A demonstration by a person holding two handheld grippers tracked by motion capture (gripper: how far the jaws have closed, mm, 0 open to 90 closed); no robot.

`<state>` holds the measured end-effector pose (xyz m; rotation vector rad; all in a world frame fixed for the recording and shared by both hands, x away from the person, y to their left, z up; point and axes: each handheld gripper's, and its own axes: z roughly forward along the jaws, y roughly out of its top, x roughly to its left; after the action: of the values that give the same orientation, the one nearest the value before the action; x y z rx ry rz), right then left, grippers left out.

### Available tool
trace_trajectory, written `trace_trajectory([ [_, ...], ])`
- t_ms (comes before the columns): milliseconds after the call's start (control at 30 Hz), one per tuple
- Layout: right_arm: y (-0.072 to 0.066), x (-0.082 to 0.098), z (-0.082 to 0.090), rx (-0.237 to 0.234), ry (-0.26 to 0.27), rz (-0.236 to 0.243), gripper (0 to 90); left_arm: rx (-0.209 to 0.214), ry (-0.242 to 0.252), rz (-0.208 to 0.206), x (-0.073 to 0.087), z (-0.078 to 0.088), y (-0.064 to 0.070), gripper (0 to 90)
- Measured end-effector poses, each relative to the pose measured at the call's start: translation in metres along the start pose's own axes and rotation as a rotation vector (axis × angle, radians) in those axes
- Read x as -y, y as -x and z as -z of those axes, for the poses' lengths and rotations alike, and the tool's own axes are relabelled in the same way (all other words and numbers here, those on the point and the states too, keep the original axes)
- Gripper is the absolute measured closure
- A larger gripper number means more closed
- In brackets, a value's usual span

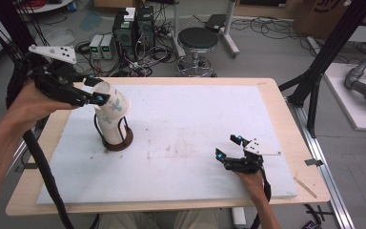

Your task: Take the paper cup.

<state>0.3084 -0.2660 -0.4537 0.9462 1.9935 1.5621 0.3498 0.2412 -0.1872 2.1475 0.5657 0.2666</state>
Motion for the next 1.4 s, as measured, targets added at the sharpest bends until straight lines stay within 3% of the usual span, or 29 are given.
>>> trace_trajectory([
  [200,0.0,0.0,0.0,0.002,-0.001,-0.003,16.0,0.028,0.06,-0.021,0.011,-0.007,0.014,37.1],
  [533,0.001,0.0,0.0,0.006,0.0,-0.007,16.0,0.053,0.1,-0.042,0.03,-0.019,0.03,37.1],
  [867,0.002,0.0,0.0,0.003,-0.004,-0.017,16.0,0.079,0.126,-0.046,0.05,-0.034,0.035,37.2],
  [933,0.002,0.0,0.0,0.003,-0.001,-0.017,16.0,0.087,0.146,-0.028,0.055,-0.038,0.037,37.2],
  [1400,0.003,0.0,0.0,0.0,-0.004,-0.024,16.0,0.091,0.253,-0.041,0.097,-0.059,0.051,37.1],
])
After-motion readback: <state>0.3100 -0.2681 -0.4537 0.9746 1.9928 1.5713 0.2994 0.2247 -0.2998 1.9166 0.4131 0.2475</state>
